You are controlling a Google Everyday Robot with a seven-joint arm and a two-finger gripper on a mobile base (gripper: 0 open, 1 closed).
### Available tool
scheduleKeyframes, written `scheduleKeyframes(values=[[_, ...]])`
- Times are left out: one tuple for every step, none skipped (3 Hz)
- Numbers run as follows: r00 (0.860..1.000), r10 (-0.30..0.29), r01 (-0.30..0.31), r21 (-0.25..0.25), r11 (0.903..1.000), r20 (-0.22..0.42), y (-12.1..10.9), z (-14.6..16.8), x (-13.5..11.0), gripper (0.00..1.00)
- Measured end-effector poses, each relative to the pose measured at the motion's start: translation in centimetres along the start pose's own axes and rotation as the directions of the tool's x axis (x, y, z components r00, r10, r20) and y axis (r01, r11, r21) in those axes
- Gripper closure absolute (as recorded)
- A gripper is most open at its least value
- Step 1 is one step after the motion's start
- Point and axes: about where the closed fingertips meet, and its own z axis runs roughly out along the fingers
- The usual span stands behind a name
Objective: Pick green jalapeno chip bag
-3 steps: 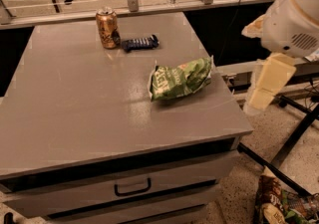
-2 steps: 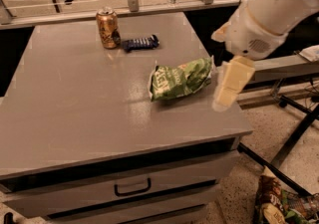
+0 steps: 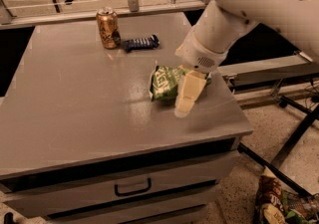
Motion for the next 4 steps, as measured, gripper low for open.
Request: scheduleKeyframes(values=[[1.0,0.0,0.0,0.001,1.0,-0.001,0.1,-0.1,0.0,0.18],[1.0,-0.003,0.003,0.002,1.0,-0.001,0.1,-0.1,-0.1,0.49],[1.0,-0.004,0.004,0.002,1.0,-0.002,0.2,-0.1,-0.1,0.72],[1.0,-0.02,0.02,0.042,0.9989,0.007,-0.7,-1.8,-1.0,0.95]])
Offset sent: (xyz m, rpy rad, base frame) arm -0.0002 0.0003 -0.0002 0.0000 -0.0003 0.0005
